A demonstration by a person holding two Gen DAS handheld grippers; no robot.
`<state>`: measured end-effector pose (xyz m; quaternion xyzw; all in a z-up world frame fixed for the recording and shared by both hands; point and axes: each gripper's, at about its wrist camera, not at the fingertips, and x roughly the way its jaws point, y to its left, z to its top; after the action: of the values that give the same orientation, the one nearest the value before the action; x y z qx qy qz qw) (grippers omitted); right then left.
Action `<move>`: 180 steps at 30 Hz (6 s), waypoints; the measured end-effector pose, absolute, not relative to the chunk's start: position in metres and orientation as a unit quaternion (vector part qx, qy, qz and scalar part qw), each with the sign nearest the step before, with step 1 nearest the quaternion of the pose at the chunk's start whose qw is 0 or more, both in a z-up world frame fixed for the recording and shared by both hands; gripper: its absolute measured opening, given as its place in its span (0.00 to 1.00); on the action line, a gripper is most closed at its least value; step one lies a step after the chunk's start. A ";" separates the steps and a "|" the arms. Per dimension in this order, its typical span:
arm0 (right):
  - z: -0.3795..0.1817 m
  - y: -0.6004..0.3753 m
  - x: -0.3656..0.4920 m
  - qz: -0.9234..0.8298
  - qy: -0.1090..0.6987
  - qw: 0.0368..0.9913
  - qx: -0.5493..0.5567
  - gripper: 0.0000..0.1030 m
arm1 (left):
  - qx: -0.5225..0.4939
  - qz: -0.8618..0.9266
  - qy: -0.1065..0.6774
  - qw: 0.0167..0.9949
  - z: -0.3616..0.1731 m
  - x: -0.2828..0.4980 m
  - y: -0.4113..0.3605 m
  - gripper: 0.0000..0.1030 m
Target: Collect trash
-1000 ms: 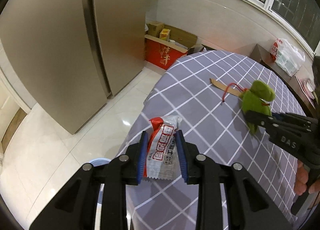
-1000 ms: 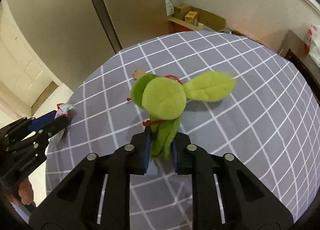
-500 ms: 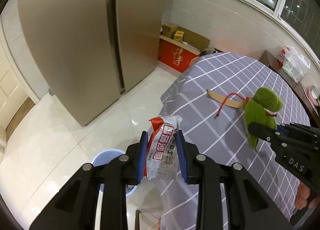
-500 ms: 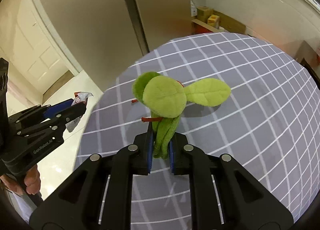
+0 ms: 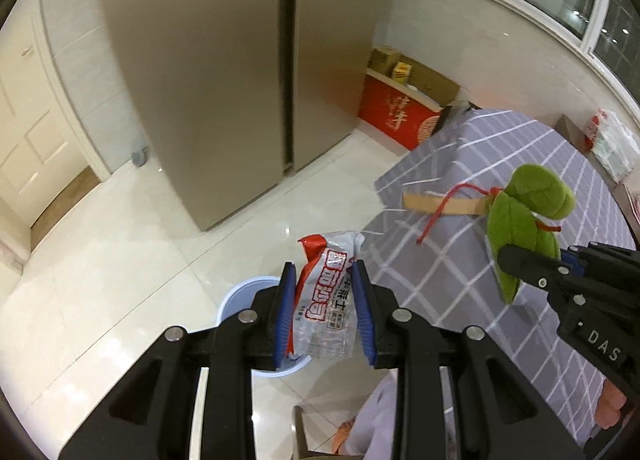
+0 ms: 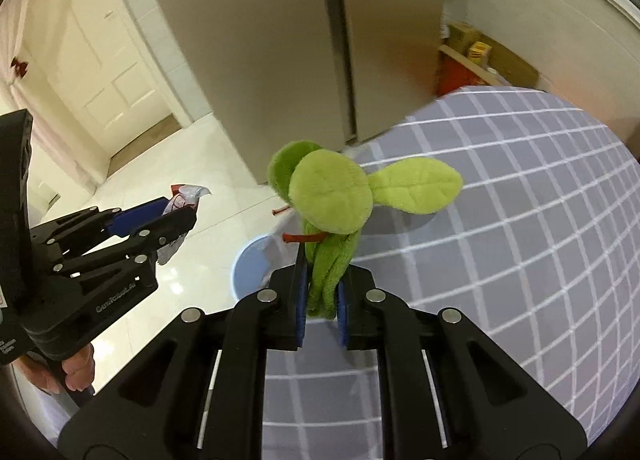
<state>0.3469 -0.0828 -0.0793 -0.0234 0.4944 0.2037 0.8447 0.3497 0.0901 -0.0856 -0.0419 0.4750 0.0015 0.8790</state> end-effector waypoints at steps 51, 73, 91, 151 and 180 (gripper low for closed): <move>-0.132 0.059 0.329 0.302 0.497 0.806 -0.109 0.69 | -0.106 0.102 0.517 0.843 -0.149 0.302 0.237 0.59; -0.122 0.032 0.306 0.279 0.503 0.814 -0.076 0.69 | -0.107 0.090 0.504 0.852 -0.136 0.271 0.211 0.59; -0.083 -0.051 0.229 0.182 0.434 0.881 -0.055 0.69 | -0.072 0.036 0.468 0.880 -0.102 0.221 0.131 0.59; 0.018 -0.176 -0.006 0.083 0.166 0.983 -0.007 0.90 | -0.007 0.011 0.225 0.974 0.017 0.005 0.009 0.78; 0.018 -0.167 -0.004 0.081 0.175 0.981 -0.013 0.90 | -0.012 0.022 0.232 0.972 0.013 0.004 0.015 0.78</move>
<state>-0.0045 -0.1675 0.0184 -0.0133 0.1750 0.0807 0.9812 0.0037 0.0154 0.0133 -0.0118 0.2316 0.0215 0.9725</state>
